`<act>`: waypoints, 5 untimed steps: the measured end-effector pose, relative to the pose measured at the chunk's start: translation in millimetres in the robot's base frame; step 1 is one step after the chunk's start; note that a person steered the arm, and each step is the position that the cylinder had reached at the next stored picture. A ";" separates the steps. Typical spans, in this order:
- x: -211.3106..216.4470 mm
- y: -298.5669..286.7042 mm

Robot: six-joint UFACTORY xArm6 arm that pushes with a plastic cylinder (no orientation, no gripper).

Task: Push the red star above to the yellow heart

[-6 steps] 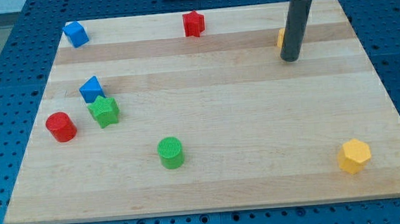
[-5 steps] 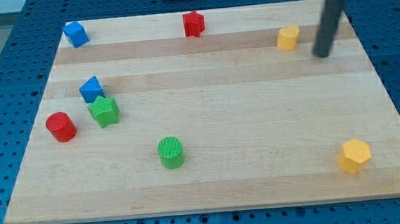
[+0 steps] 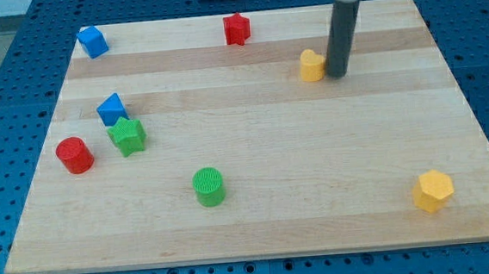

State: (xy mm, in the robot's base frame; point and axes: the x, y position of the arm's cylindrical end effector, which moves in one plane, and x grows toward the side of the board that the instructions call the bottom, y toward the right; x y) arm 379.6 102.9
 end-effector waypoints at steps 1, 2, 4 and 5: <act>-40.9 -3.7; 21.5 -27.6; 13.0 -214.1; -79.6 -280.7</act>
